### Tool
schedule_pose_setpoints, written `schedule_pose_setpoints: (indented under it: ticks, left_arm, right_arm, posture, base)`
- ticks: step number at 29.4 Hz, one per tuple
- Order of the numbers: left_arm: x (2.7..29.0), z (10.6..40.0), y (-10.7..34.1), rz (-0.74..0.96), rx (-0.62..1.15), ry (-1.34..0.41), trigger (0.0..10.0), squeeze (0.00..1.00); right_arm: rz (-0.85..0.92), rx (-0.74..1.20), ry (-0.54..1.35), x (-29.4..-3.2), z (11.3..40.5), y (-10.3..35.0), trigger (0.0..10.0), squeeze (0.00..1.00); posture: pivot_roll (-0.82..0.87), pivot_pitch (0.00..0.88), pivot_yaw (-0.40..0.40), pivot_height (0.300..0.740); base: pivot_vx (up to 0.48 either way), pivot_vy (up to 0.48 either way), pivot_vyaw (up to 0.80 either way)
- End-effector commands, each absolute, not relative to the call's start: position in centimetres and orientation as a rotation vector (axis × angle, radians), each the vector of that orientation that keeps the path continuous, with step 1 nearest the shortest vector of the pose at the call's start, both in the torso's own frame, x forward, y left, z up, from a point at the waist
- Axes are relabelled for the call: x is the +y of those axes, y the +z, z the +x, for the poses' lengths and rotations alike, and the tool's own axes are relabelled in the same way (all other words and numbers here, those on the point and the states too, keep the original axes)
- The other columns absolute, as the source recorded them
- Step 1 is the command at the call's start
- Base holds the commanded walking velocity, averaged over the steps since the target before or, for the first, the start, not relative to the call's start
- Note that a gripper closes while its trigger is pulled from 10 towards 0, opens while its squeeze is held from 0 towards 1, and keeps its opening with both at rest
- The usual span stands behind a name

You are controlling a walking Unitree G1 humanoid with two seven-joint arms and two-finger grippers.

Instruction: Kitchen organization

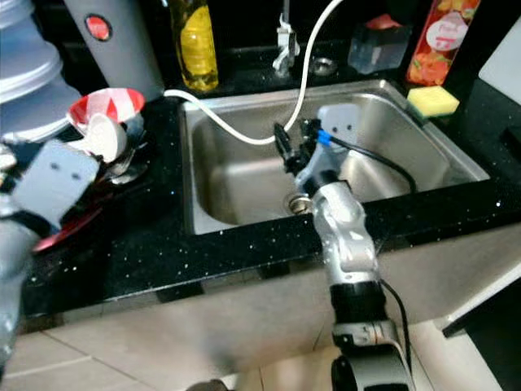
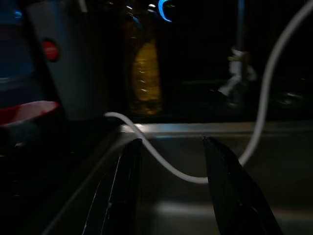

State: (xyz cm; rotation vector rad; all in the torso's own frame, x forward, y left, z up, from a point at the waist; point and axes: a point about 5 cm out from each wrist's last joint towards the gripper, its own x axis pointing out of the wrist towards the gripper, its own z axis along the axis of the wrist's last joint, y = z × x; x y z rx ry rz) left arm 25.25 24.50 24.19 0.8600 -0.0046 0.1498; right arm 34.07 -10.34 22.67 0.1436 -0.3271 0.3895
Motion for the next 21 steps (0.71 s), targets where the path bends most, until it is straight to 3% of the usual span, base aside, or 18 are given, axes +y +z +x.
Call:
schedule_pose_setpoints:
  ticks: [1, 2, 5, 8, 12, 21]
  left_arm:
    - [25.0, 25.1, 24.2, 0.893, 0.038, 0.136, 10.0, 0.07]
    - [24.8, 25.0, 24.2, 0.861, 0.044, 0.112, 10.0, 0.1]
    - [23.4, 24.3, 23.5, 0.789, 0.068, 0.028, 10.0, 0.07]
    - [21.4, 22.9, 22.2, 0.835, 0.101, -0.142, 10.0, 0.04]
    - [21.0, 22.3, 21.5, 0.849, 0.14, -0.182, 10.0, 0.01]
    - [24.5, 21.8, 20.7, 0.946, 0.274, 0.077, 10.0, 0.01]
  right_arm:
    - [0.155, -0.319, 0.403, -10.1, 34.2, 22.6, 10.0, 0.0]
    - [0.156, -0.319, 0.402, -10.1, 34.2, 22.6, 10.0, 0.0]
    - [0.154, -0.313, 0.394, -10.3, 34.0, 22.4, 10.0, 0.0]
    - [0.151, -0.309, 0.39, -10.5, 33.9, 22.2, 10.0, 0.0]
    - [0.15, -0.308, 0.391, -10.5, 33.9, 22.2, 10.0, 0.0]
    - [0.159, -0.3, 0.421, -9.9, 34.1, 22.1, 10.0, 0.0]
  posture:
    - [0.15, 0.011, -0.012, 0.74]
    - [0.15, 0.013, -0.009, 0.74]
    - [0.14, 0.015, -0.004, 0.74]
    - [0.14, 0.015, -0.005, 0.74]
    - [0.14, 0.016, -0.007, 0.74]
    - [0.18, 0.013, -0.023, 0.74]
  base:
    - [0.0, 0.0, 0.0]
    - [0.0, 0.0, 0.0]
    - [0.0, 0.0, 0.0]
    - [0.0, 0.0, 0.0]
    - [0.0, 0.0, 0.0]
    - [0.0, 0.0, 0.0]
